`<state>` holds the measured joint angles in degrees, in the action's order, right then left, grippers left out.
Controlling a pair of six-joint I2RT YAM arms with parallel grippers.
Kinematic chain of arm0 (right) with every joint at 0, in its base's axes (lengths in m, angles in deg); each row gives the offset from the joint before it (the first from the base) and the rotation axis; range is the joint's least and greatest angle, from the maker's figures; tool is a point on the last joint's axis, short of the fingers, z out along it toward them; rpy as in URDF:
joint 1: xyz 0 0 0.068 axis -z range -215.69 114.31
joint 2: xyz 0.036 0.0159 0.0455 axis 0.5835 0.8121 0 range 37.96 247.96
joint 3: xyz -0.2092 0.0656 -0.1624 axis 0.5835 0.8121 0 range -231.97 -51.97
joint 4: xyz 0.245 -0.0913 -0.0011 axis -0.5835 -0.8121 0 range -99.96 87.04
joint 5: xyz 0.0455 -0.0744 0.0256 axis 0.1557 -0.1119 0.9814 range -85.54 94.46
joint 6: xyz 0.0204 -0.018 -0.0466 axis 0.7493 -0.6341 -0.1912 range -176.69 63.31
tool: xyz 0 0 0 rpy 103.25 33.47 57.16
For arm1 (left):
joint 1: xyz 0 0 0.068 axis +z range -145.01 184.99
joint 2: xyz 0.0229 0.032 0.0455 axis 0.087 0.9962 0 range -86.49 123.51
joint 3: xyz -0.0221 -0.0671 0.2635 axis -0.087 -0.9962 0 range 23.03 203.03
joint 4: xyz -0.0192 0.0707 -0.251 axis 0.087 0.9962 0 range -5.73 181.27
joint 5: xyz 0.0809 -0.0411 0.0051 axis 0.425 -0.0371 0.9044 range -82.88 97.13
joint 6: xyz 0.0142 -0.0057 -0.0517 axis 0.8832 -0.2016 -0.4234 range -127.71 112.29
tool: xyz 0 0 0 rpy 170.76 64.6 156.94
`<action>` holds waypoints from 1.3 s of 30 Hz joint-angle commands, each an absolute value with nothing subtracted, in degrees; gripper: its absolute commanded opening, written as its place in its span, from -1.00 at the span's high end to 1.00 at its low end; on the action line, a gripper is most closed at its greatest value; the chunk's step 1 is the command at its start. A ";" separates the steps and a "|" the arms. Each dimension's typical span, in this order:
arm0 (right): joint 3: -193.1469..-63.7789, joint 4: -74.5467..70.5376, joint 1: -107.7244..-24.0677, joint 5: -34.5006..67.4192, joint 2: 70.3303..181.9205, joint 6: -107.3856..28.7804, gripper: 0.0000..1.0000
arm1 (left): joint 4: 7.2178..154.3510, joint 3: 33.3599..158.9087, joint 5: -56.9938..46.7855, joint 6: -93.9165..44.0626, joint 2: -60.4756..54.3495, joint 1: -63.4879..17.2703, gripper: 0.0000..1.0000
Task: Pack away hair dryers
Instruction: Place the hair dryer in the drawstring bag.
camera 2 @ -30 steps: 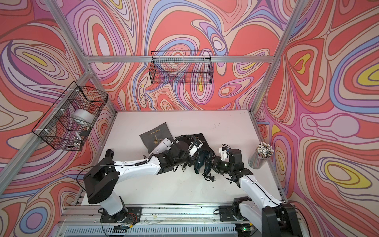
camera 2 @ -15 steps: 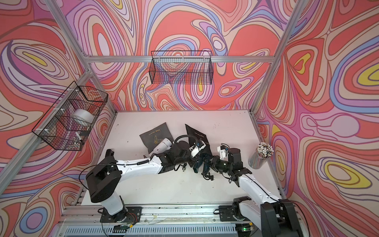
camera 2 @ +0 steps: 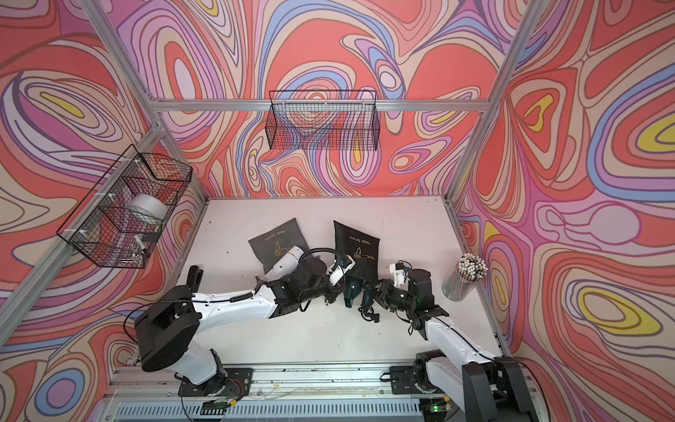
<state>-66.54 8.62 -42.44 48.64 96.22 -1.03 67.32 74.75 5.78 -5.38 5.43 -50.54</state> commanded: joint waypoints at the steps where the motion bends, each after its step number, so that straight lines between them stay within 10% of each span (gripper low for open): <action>1: -66.08 13.95 -41.54 49.00 93.16 1.13 1.00 | 68.58 74.00 7.68 -6.02 3.99 -51.05 1.00; 21: -65.05 12.44 -40.73 51.04 84.18 7.02 1.00 | 85.41 83.82 20.22 -10.22 9.96 -49.78 1.00; 39: -66.16 16.19 -39.30 43.75 91.85 13.79 1.00 | 84.17 79.61 3.52 -7.90 4.95 -50.96 1.00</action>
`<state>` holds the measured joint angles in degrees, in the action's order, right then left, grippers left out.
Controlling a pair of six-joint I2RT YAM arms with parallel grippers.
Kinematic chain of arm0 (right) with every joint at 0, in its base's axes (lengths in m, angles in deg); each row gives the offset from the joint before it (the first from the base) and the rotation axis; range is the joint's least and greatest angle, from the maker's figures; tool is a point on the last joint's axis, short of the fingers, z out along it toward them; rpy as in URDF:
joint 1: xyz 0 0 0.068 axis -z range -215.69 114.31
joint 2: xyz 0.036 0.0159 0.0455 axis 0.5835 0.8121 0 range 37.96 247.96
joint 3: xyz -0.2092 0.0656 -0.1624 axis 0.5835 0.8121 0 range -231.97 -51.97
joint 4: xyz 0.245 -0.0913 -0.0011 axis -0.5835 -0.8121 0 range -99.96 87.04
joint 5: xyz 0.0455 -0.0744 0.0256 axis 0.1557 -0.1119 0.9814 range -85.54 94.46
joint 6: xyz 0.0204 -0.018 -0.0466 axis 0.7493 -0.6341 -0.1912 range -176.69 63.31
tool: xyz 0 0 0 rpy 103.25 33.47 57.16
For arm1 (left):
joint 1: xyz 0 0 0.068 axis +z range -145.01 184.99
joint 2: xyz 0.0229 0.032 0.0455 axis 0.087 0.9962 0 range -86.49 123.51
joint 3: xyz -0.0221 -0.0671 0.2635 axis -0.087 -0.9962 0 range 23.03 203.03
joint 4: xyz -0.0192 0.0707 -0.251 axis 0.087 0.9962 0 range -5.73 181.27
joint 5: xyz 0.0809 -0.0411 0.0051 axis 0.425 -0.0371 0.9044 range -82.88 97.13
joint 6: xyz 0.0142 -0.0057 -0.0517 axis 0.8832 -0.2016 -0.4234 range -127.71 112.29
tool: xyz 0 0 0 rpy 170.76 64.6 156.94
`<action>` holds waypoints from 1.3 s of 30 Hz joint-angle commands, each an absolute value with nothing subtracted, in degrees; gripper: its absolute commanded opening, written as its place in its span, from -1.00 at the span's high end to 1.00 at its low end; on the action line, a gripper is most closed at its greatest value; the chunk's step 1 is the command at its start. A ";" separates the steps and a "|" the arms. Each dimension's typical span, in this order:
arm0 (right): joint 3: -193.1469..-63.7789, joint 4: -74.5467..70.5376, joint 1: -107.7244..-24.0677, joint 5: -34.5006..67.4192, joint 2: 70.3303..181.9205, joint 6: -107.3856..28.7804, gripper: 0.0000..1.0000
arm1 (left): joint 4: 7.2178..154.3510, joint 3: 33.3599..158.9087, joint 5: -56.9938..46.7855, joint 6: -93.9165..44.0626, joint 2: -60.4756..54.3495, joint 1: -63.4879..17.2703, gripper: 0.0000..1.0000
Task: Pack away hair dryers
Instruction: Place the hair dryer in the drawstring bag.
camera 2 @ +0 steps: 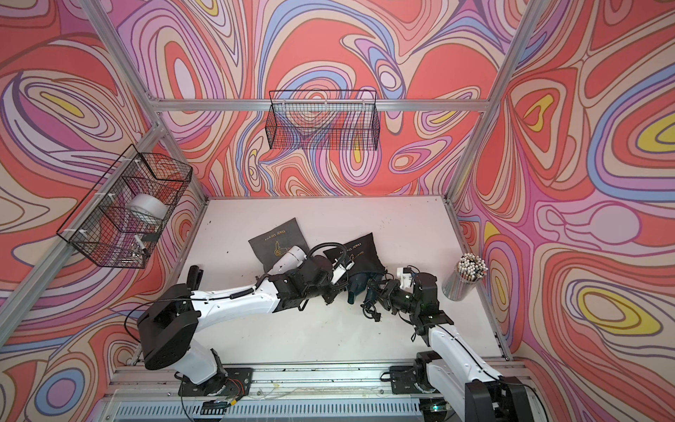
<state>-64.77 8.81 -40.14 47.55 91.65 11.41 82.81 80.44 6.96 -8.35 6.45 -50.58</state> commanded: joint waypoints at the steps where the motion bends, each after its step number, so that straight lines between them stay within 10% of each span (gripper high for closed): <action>1: -66.23 16.61 -39.29 43.70 92.01 14.17 1.00 | 84.18 79.83 3.54 -8.04 5.18 -51.00 1.00; 20: -73.68 -2.52 -43.18 52.83 95.93 -8.17 1.00 | 82.00 91.58 -0.78 0.38 10.43 -51.01 1.00; 39: -68.68 20.31 -41.79 51.13 101.19 3.54 1.00 | 75.56 78.90 0.85 -1.71 1.10 -51.61 1.00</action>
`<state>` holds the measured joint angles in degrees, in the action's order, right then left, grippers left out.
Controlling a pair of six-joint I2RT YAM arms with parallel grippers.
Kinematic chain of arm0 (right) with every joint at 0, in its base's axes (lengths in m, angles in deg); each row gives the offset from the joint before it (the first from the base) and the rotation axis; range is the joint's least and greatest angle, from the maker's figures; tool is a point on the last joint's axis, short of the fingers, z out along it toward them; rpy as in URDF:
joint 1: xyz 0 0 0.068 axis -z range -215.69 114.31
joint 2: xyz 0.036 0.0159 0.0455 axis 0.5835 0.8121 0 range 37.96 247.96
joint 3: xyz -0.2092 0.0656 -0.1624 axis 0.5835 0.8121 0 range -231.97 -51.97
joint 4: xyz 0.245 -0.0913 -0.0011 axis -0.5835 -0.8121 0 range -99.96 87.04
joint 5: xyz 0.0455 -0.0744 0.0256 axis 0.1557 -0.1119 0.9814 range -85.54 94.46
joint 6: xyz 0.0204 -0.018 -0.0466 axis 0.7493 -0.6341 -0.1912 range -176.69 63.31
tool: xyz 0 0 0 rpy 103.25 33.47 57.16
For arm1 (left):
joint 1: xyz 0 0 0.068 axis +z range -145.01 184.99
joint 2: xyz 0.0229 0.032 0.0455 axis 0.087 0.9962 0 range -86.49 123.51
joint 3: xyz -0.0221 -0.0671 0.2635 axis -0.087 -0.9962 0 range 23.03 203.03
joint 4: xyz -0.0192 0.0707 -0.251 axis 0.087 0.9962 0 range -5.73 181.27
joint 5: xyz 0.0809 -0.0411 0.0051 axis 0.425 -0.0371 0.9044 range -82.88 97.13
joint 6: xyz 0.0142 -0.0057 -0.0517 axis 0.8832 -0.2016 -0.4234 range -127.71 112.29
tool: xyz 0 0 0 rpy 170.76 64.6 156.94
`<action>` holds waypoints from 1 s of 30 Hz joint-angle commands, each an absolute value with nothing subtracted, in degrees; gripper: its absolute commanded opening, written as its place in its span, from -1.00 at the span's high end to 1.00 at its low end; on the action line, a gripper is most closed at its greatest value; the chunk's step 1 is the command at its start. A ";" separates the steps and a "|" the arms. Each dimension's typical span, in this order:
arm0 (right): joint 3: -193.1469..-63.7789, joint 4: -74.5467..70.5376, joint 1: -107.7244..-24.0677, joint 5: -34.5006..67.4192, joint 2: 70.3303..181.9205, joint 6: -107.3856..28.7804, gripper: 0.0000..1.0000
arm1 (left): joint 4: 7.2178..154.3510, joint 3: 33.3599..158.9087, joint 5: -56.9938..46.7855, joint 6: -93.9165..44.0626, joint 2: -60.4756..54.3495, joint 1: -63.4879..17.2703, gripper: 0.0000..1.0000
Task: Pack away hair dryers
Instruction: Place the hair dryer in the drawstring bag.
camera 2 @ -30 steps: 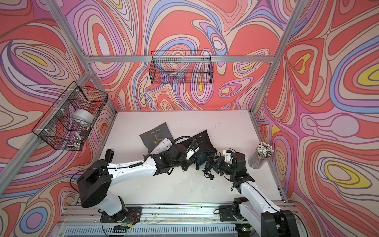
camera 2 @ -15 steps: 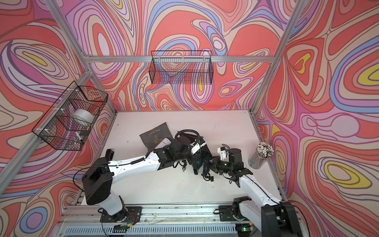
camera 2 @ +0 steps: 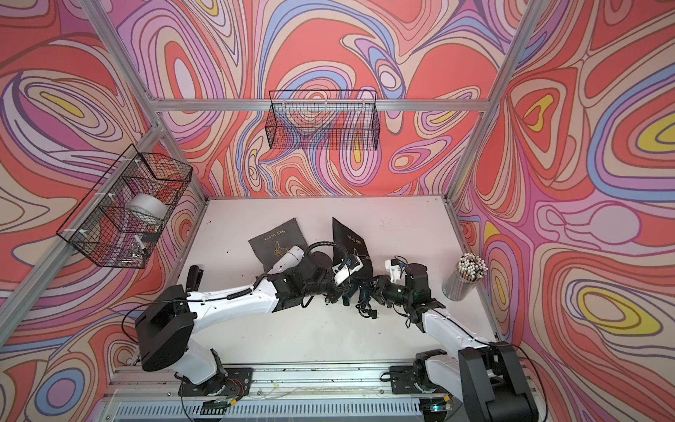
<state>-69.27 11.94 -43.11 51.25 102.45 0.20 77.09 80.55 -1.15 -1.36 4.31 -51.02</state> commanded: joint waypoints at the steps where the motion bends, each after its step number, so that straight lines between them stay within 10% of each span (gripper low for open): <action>1: -68.51 20.66 -41.63 51.13 100.80 3.94 1.00 | 75.44 78.32 1.87 -2.09 0.56 -51.61 1.00; 30: -68.93 19.82 -39.43 40.13 95.25 14.50 1.00 | 76.14 73.56 -3.25 -7.95 -1.56 -51.61 1.00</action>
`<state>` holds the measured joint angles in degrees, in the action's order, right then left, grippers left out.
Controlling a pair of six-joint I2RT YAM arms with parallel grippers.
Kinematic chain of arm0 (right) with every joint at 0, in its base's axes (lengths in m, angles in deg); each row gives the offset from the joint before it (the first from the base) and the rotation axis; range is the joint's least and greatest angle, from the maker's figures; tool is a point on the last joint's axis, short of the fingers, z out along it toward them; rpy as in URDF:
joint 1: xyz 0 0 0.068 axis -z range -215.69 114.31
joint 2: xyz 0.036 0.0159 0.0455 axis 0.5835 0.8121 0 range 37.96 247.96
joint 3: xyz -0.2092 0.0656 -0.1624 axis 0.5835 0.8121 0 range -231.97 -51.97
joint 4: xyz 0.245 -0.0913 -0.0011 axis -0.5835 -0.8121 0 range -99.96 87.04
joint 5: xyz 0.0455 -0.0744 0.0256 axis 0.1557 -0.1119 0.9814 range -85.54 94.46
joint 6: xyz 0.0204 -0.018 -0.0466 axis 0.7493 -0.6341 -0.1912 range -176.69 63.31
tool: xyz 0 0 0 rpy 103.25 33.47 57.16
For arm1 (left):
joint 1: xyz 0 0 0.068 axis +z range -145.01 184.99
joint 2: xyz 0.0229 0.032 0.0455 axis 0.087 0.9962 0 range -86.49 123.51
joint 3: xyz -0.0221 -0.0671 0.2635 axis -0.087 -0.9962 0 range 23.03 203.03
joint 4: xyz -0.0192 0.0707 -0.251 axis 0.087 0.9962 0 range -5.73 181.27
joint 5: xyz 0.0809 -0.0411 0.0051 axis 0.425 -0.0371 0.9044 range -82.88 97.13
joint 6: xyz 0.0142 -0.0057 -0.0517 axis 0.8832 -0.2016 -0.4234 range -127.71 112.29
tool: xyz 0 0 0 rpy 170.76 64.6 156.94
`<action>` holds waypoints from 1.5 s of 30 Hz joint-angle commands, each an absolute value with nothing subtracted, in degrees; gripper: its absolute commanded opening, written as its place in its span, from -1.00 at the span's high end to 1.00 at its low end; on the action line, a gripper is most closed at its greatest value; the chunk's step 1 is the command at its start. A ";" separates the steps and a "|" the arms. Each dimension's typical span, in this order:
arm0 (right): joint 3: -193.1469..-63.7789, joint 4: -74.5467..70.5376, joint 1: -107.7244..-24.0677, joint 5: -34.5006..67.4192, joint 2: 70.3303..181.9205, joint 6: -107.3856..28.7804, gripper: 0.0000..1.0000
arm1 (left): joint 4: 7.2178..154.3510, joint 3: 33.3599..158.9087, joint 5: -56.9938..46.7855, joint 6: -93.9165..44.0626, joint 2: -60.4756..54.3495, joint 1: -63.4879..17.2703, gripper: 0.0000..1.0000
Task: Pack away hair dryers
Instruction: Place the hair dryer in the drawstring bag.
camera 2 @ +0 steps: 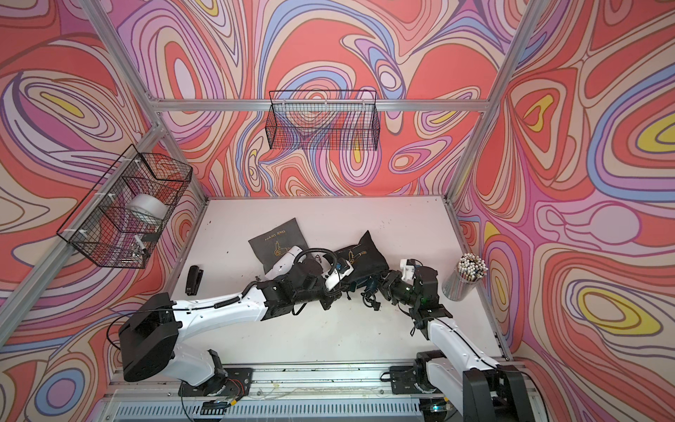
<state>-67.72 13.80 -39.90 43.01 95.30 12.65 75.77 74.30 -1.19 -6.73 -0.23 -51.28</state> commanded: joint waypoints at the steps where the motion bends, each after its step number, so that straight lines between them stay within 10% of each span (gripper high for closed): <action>1: -68.94 19.86 -39.40 40.50 95.36 14.59 1.00 | 76.29 73.86 -3.24 -7.95 -1.29 -51.61 1.00; 45: -66.78 26.71 -39.47 30.03 92.39 32.40 1.00 | 88.65 85.26 0.28 -3.36 7.60 -52.00 1.00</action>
<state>-64.33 21.75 -39.90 33.98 94.76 31.10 82.22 84.31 3.25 -4.24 6.72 -51.54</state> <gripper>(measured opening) 0.353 0.054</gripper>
